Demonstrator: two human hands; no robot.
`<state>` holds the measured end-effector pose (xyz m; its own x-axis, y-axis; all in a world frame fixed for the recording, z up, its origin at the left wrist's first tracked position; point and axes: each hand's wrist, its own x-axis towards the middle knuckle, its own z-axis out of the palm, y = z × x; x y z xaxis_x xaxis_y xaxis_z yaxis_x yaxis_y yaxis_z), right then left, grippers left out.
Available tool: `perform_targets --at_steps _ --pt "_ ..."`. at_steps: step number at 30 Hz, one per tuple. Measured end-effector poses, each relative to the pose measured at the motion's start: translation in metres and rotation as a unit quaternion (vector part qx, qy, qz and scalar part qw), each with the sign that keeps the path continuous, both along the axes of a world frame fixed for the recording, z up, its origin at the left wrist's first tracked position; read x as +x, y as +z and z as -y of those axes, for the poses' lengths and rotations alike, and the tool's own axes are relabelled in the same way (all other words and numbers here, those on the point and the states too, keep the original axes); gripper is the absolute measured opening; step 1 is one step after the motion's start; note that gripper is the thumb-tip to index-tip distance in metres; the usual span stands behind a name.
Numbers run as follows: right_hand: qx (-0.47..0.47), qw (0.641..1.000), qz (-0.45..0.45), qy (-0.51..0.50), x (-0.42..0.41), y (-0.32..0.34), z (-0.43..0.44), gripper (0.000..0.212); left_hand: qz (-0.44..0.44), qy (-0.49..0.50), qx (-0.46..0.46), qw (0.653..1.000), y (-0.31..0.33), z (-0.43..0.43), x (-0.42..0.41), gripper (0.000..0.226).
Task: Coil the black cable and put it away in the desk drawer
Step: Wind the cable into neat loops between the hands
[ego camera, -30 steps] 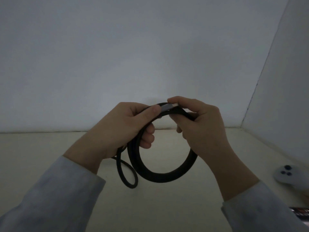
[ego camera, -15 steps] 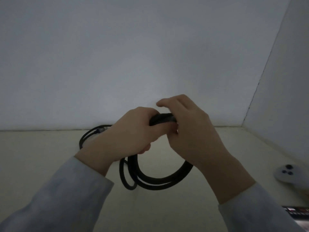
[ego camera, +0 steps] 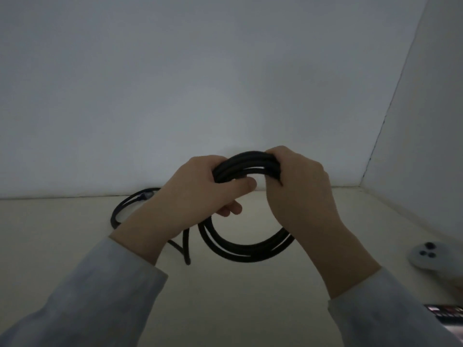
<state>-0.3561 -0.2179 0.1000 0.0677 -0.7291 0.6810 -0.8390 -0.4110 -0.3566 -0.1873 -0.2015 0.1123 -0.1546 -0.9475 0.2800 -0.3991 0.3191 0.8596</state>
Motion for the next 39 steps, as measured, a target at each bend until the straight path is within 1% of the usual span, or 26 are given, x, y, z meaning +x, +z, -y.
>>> perform_targets --at_steps 3,5,7,9,11,15,18,20,22,24,26,29,33,36,39 --pt "0.012 0.996 0.087 -0.015 0.002 -0.003 0.002 0.019 -0.080 -0.011 0.006 0.997 0.004 -0.002 0.000 0.017" --pt "0.023 0.990 0.136 -0.025 0.001 -0.004 0.005 0.014 -0.114 -0.011 0.016 0.993 0.007 -0.005 0.002 0.027" --pt "0.023 0.983 0.178 -0.030 -0.002 -0.004 0.007 0.013 -0.147 -0.015 0.037 0.988 0.008 -0.006 0.001 0.042" --pt "0.024 0.980 0.194 -0.026 -0.001 -0.005 0.007 0.014 -0.201 -0.013 0.053 0.978 0.008 -0.007 -0.002 0.052" --pt "0.030 0.981 0.190 -0.022 0.004 -0.007 0.007 0.013 -0.226 0.014 0.035 0.973 0.007 -0.007 -0.006 0.053" --pt "0.073 0.979 0.189 -0.021 0.004 -0.008 0.009 0.015 -0.181 0.058 -0.014 0.982 0.004 -0.005 -0.009 0.053" --pt "0.097 0.986 0.124 -0.047 -0.002 -0.007 0.009 0.017 -0.138 0.064 -0.028 0.988 0.002 -0.004 -0.008 0.053" --pt "0.080 0.992 0.078 -0.061 -0.002 -0.006 0.006 0.018 -0.107 0.054 -0.034 0.992 0.001 -0.005 -0.009 0.053" --pt "0.045 0.997 0.040 -0.052 0.000 -0.004 0.002 0.014 -0.071 0.040 -0.033 0.996 0.001 -0.006 -0.011 0.052" --pt "0.025 0.999 0.023 -0.007 0.002 -0.001 -0.002 0.007 -0.038 0.030 -0.031 0.998 0.000 -0.007 -0.014 0.051" --pt "0.025 0.999 0.019 0.029 0.003 0.001 -0.004 0.007 -0.025 0.026 -0.030 0.999 -0.001 -0.007 -0.016 0.050" --pt "0.042 0.998 0.040 0.037 0.002 0.001 -0.002 0.011 -0.035 0.021 -0.029 0.999 -0.001 -0.005 -0.016 0.046" --pt "0.049 0.994 0.091 0.018 -0.002 0.000 0.004 0.014 -0.039 0.006 -0.054 0.998 -0.002 -0.003 -0.011 0.037" --pt "0.059 0.984 0.169 0.006 -0.007 0.000 0.008 0.015 -0.039 0.010 -0.056 0.998 0.001 -0.005 -0.007 0.030" --pt "0.081 0.960 0.266 0.014 -0.008 -0.002 0.010 0.023 -0.057 -0.004 -0.047 0.997 0.002 -0.005 -0.005 0.024"
